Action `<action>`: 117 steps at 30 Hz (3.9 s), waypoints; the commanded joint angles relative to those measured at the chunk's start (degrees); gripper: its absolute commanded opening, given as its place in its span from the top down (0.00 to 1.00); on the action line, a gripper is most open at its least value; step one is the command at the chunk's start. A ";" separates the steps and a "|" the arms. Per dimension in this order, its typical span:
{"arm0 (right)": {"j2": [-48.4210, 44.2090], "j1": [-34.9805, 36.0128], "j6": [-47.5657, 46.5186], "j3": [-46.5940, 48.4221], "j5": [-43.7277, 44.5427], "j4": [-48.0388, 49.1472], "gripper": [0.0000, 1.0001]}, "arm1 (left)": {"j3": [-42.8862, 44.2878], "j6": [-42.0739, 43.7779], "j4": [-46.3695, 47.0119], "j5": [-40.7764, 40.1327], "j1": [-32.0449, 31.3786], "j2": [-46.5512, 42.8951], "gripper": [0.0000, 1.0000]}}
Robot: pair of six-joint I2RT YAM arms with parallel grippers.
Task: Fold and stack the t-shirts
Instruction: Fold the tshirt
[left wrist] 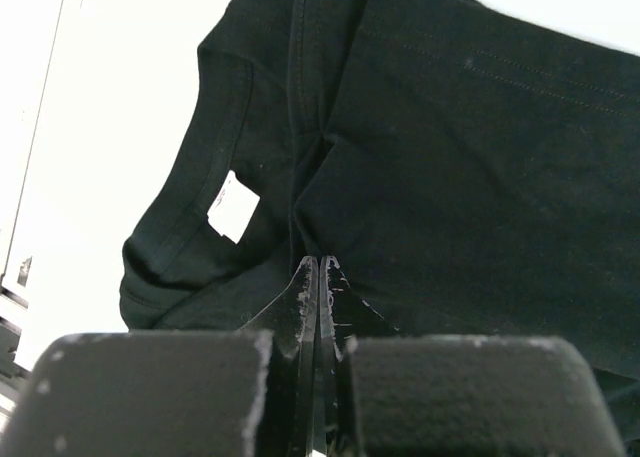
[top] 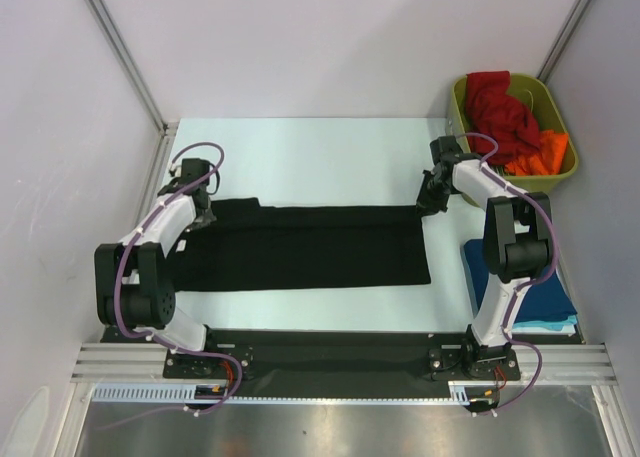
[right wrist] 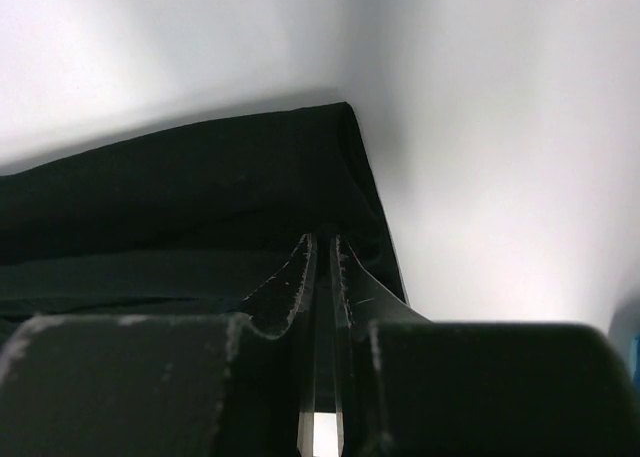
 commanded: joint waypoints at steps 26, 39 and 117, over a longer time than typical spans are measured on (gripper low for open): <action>-10.97 0.73 -3.46 0.28 -2.51 -6.03 0.52 | -1.43 -6.57 -6.94 4.52 -3.72 -11.95 0.41; 3.98 8.03 -0.39 15.84 -18.69 -3.30 0.52 | 14.64 -1.47 5.73 28.54 -20.61 9.55 0.44; 6.96 5.48 2.95 -6.58 -20.89 9.53 0.53 | 34.34 -8.59 -2.89 3.40 -15.34 31.73 0.82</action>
